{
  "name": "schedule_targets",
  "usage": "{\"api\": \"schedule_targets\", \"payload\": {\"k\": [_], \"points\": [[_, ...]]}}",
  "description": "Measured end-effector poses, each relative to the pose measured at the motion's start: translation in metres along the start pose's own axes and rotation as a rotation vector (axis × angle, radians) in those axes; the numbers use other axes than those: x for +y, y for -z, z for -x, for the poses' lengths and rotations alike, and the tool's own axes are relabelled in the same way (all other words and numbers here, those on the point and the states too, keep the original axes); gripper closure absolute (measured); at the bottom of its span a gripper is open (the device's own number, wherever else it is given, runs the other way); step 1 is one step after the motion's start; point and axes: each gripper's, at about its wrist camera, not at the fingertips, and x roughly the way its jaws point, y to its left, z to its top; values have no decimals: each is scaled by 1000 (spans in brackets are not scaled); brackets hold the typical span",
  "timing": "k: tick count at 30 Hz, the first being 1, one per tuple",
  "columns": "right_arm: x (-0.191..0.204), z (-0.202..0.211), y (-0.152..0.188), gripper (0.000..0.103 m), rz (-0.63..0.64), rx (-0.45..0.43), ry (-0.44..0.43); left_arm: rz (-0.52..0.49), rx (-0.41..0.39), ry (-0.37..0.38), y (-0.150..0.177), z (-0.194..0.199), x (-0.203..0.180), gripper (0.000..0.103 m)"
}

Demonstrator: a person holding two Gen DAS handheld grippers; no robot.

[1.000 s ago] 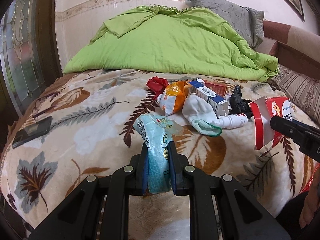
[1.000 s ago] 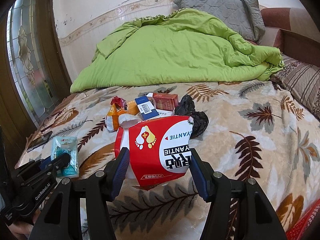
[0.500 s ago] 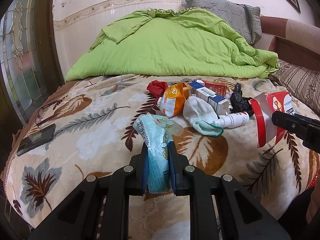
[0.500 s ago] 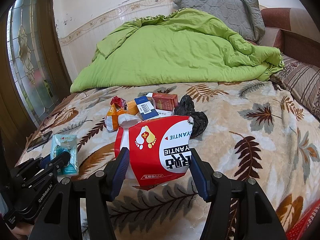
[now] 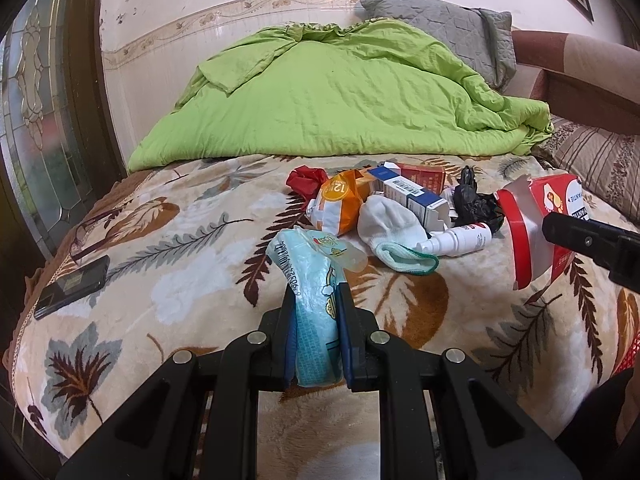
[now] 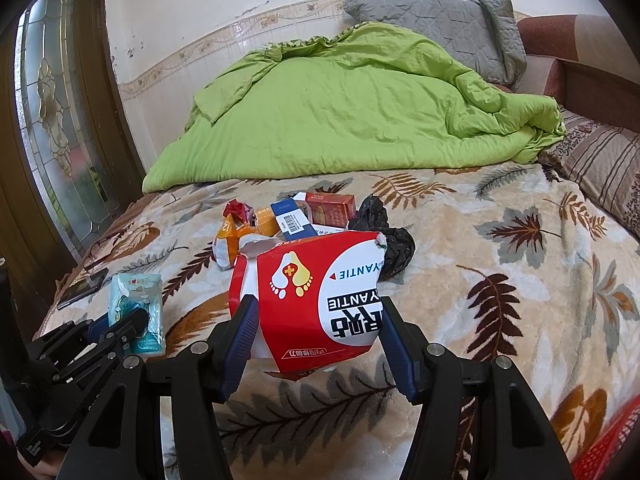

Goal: Collect trash
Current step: 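Lift the Pantene bag with the right tool while left lifts the diaper pack, then carry both items over the red wastebasket and open both tools to drop them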

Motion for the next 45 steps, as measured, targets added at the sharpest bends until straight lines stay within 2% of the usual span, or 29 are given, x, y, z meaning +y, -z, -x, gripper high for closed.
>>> {"api": "schedule_targets", "payload": {"k": [8, 30, 38, 42, 45], "points": [[-2, 9, 3, 38, -19, -10, 0, 0, 5, 4, 2, -5, -3, 86], [-1, 1, 2, 38, -26, 9, -7, -12, 5, 19, 3, -8, -11, 86], [-2, 16, 8, 38, -34, 17, -18, 3, -12, 78, 3, 12, -17, 86], [-7, 39, 18, 38, -51, 21, -37, 5, -2, 119, 7, 24, -21, 86], [-15, 59, 26, 38, -72, 27, -50, 9, 22, 176, 10, 31, -30, 86]]}}
